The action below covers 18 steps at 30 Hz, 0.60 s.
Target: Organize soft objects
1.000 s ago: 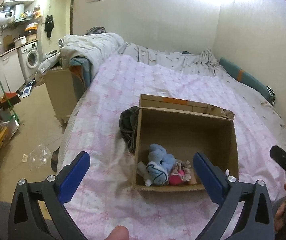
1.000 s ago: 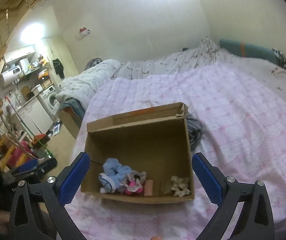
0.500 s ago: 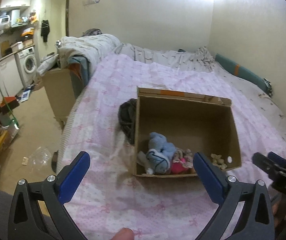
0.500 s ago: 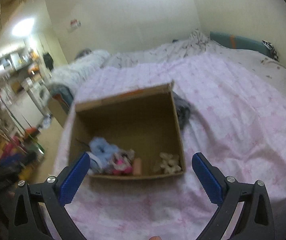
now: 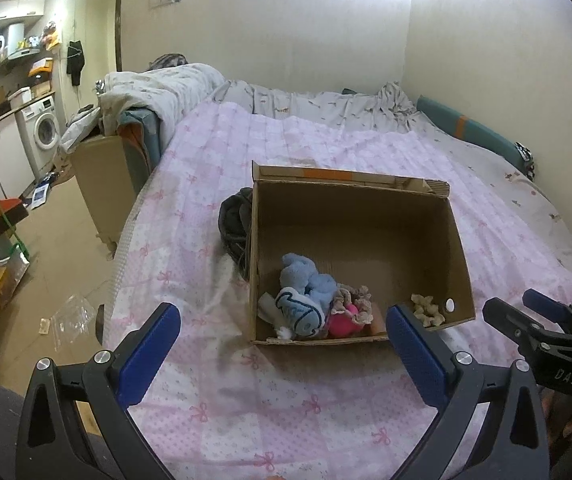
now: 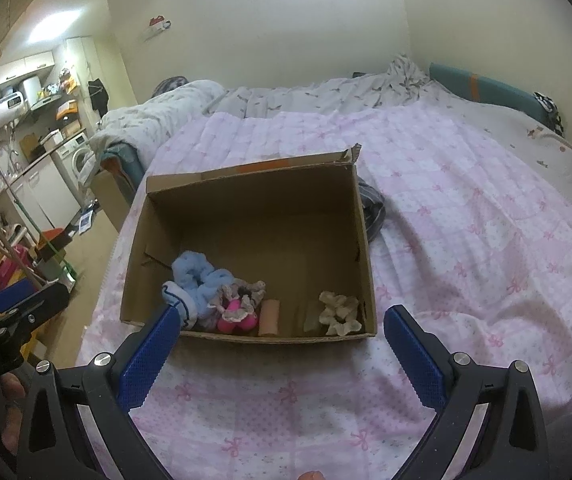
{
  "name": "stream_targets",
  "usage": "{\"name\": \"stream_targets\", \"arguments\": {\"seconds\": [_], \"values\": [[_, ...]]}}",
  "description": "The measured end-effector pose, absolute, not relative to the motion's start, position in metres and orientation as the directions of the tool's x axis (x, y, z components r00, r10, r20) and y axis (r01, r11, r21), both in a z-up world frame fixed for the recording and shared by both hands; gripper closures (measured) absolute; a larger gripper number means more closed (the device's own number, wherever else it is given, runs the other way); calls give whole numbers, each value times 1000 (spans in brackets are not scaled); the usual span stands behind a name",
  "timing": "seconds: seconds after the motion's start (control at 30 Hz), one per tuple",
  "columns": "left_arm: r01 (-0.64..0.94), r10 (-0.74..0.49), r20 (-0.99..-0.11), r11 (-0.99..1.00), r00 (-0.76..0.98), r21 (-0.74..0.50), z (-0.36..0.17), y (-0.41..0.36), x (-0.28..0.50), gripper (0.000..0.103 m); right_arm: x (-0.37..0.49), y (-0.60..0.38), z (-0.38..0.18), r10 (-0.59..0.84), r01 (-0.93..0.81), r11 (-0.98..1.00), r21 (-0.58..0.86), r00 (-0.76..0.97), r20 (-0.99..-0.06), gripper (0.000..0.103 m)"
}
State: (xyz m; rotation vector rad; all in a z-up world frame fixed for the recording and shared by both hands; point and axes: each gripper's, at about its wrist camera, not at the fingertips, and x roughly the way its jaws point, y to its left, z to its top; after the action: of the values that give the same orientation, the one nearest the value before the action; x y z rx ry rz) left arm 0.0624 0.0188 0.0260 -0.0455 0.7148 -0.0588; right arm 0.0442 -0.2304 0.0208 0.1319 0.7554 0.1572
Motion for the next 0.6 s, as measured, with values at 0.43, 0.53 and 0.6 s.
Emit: {"name": "stream_targets", "arguments": {"seconds": [0.43,0.53,0.6], "values": [[43,-78,-659,997,749,-69,24,18,63,0,45,-229,19,181,-94,982,164,717,-673,0],[43,-76,-659,997,748,-67,24,19,62,0,45,-228,19,181,-93,982,165,717,-673,0],[43,-77,-660,997,747,-67,24,19,63,0,45,-228,19,181,-92,982,166,716,-674,0]]}}
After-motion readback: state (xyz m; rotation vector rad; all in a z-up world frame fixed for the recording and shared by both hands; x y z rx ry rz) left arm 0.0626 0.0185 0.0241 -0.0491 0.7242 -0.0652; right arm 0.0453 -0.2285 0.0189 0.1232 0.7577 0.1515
